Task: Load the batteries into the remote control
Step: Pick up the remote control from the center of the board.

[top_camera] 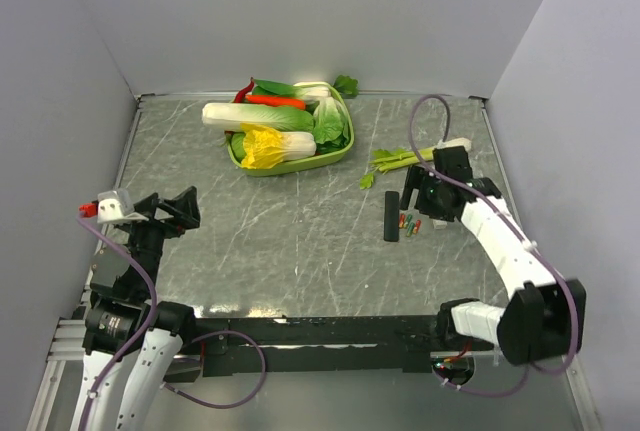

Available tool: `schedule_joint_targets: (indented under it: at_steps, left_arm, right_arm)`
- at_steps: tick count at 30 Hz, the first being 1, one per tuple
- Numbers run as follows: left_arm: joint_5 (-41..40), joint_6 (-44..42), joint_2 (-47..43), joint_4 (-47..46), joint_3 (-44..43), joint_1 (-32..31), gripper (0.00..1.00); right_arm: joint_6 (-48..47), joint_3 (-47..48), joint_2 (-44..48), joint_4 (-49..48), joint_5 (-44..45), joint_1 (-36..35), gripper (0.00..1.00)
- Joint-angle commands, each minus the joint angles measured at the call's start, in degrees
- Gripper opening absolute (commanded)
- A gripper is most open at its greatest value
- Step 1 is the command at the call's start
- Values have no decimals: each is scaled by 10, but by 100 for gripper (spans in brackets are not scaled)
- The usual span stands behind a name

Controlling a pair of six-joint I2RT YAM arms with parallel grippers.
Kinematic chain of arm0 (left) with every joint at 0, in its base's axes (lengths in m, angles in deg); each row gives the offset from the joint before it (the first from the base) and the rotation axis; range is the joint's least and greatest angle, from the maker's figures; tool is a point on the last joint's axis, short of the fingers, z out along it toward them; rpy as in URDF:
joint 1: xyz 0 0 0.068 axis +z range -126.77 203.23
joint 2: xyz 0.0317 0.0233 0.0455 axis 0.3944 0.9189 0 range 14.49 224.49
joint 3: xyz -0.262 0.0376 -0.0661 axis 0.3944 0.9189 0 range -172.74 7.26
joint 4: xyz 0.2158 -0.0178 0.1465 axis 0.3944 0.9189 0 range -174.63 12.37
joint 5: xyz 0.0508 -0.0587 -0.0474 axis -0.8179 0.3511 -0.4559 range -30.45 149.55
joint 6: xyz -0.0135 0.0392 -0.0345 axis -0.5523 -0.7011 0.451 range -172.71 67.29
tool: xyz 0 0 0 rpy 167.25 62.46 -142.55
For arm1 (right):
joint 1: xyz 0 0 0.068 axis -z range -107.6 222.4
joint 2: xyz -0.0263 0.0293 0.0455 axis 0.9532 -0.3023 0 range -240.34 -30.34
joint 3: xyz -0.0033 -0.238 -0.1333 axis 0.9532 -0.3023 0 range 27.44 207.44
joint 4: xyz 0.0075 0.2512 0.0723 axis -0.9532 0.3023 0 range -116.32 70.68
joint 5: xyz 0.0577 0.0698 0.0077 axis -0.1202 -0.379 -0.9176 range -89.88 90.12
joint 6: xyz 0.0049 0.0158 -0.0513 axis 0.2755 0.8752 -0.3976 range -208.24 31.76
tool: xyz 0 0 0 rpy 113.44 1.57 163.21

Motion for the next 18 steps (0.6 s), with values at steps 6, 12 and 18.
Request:
schedule_joint_targets:
  at_steps: [6,12,18]
  left_arm:
    - [-15,-1,4,-6,-5,-15,97]
    - [-15,-3,10,-5,-6,-18,97]
    - [-16,-3,15,-5,-5,-18,97]
  right_arm:
    - [11,82,-162,-40,-14,-39,82]
    - [6,138,-260,-45,3,-44,80]
    - [-4,182,-340,-40,14,-46,80]
